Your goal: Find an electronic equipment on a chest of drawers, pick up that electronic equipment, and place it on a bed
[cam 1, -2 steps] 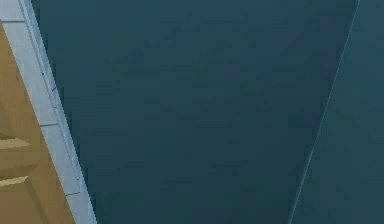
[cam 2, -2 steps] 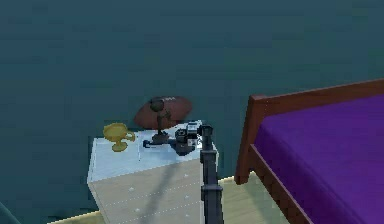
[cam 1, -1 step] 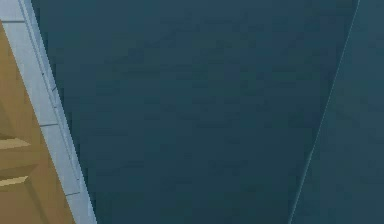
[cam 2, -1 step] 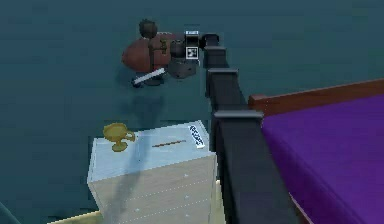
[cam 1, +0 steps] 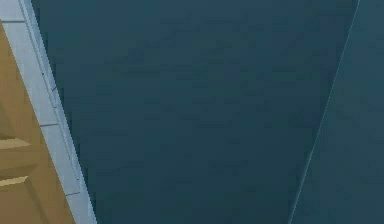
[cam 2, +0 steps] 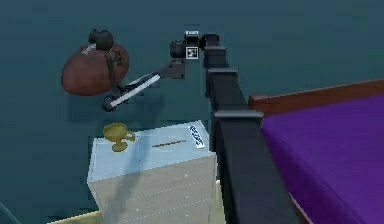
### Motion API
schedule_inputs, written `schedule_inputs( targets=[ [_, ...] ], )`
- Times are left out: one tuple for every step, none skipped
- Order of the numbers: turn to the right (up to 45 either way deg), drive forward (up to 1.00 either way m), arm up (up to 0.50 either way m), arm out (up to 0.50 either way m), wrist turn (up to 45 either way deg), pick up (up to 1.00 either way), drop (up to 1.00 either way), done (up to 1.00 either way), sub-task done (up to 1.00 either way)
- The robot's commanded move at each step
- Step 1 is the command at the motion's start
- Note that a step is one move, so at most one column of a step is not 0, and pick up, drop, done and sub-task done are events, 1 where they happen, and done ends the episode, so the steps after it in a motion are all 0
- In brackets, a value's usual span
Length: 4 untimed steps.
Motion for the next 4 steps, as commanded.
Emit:
schedule_inputs(
  targets=[
    [0.0, 0.0, 0.0, 0.0, -45.0, 0.0, 0.0, 0.0, 0.0],
    [0.0, 0.0, 0.0, -0.42, 0.0, 0.0, 0.0, 0.0, 0.0],
    [-45.0, 0.0, 0.0, 0.0, 0.0, 0.0, 0.0, 0.0, 0.0],
    [-45.0, 0.0, 0.0, 0.0, 0.0, 0.0, 0.0, 0.0, 0.0]
  ],
)
